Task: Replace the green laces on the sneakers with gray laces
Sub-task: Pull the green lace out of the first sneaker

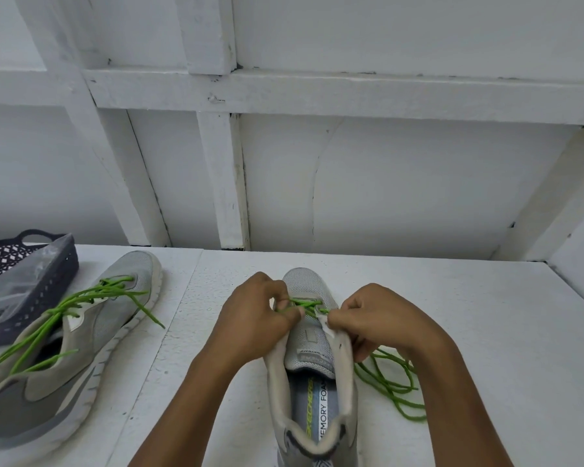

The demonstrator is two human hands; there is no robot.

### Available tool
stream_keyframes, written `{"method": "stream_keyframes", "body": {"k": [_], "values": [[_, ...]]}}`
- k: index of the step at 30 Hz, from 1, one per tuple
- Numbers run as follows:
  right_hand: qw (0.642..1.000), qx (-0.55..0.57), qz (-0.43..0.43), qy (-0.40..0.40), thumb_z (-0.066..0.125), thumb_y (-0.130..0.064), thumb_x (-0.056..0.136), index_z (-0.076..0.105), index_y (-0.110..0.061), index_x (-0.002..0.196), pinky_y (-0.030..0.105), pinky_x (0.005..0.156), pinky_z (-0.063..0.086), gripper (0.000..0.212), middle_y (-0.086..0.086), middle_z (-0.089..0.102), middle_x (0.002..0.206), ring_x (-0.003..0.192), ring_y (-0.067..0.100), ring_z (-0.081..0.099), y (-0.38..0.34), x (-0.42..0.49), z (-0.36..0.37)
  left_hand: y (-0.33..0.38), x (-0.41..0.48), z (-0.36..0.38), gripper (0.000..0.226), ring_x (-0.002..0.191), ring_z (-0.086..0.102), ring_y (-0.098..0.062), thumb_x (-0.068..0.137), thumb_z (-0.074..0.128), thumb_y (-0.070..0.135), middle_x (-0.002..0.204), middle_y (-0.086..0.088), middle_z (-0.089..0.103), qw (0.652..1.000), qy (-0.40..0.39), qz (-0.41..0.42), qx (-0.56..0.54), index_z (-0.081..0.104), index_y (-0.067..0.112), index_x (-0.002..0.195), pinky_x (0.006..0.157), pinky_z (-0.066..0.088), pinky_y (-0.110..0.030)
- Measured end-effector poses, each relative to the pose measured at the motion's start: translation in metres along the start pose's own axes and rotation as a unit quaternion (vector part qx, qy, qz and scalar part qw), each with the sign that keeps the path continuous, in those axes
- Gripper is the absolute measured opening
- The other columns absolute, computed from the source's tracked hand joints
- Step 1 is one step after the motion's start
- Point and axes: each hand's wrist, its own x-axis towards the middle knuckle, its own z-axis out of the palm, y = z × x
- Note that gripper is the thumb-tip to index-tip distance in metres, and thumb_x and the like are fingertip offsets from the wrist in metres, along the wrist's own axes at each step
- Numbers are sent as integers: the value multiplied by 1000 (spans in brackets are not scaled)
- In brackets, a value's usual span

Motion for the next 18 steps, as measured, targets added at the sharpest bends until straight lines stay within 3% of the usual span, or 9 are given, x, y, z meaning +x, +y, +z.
{"method": "stream_keyframes", "body": {"k": [4, 8, 13, 18], "values": [[1000, 1, 9, -16, 61, -18, 87, 61, -11, 56, 33, 62, 60, 32, 10, 69, 60, 59, 27, 69, 0, -3, -3, 1, 1, 1, 29, 86, 60, -6, 82, 72, 22, 83, 6, 65, 995, 55, -50, -72, 51, 17, 62, 69, 41, -19], [1000, 2, 6, -17, 60, -17, 85, 56, -15, 48, 36, 68, 61, 38, 6, 65, 55, 60, 29, 68, 0, -2, -3, -2, 4, 0, 28, 89, 67, -8, 82, 68, 7, 89, 8, 73, 972, 67, -109, -199, 49, 12, 62, 75, 49, -28], [1000, -9, 4, -15, 61, -20, 85, 56, -17, 46, 40, 72, 63, 39, 7, 67, 57, 65, 31, 72, 0, 1, 1, -7, 6, -1, 20, 86, 68, -37, 83, 68, 3, 81, -16, 71, 958, 40, -129, -253, 54, 13, 73, 71, 47, -36], [1000, -21, 3, -17, 62, -22, 85, 57, -14, 53, 42, 73, 63, 34, 5, 67, 57, 68, 33, 73, 0, 1, 1, -7, 3, -10, 22, 87, 66, -8, 87, 70, 16, 90, 2, 69, 975, -66, -51, -204, 63, 32, 101, 80, 47, -22]]}}
